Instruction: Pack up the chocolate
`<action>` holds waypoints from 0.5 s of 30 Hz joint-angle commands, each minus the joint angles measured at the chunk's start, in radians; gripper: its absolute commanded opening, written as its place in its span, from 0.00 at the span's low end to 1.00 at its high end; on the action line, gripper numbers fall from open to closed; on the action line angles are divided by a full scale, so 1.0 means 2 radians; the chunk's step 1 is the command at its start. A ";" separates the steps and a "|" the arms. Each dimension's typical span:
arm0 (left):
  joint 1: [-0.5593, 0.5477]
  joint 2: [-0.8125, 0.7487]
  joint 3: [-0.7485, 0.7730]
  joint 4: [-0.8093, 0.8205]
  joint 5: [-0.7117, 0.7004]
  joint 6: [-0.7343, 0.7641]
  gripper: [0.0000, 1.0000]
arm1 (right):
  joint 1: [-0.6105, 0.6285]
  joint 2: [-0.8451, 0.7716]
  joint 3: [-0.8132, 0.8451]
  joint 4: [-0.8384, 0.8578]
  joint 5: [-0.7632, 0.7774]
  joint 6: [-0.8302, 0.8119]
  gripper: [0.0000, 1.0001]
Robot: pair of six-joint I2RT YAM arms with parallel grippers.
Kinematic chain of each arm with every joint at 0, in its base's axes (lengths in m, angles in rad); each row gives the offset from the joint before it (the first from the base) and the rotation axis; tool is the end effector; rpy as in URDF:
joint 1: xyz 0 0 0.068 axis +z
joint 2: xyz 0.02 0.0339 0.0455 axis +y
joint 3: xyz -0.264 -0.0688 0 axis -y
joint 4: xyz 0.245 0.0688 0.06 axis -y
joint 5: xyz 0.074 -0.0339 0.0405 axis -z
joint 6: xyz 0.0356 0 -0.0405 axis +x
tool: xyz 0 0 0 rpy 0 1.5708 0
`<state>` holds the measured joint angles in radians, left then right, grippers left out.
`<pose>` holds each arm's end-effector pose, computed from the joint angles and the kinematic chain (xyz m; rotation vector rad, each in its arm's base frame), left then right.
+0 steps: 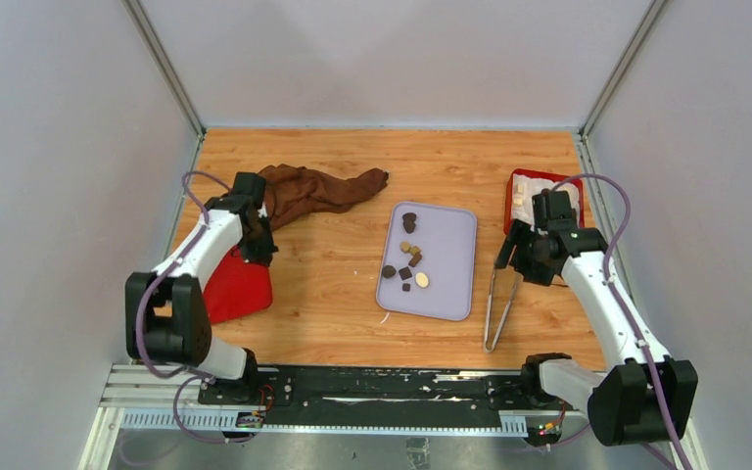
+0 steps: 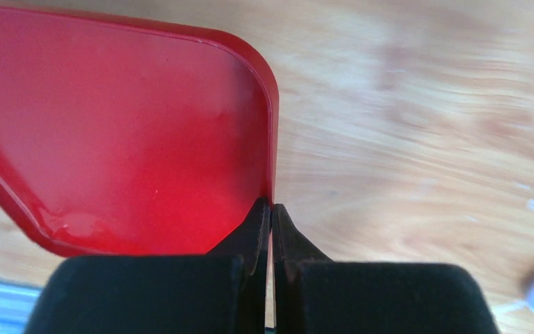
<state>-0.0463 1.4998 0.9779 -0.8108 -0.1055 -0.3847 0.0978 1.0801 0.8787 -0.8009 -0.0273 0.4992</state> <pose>0.2693 -0.0087 0.2004 -0.5039 2.8415 0.0750 0.2056 0.0211 0.2638 0.5070 2.5442 0.2567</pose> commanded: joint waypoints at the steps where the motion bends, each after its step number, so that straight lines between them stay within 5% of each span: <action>1: -0.082 -0.072 0.076 -0.023 0.071 0.004 0.00 | 0.006 0.020 0.063 -0.015 -0.034 -0.022 0.72; 9: -0.204 -0.061 0.244 -0.015 0.213 -0.028 0.00 | 0.006 0.087 0.211 -0.020 -0.177 -0.060 0.74; 15: -0.215 -0.091 0.236 0.187 0.419 -0.100 0.00 | 0.006 0.120 0.234 0.089 -0.427 -0.029 0.73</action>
<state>-0.4648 1.3674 1.4746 -0.7162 0.4267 -0.4675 0.0978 1.2850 1.3182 -0.7513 -0.5034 0.4068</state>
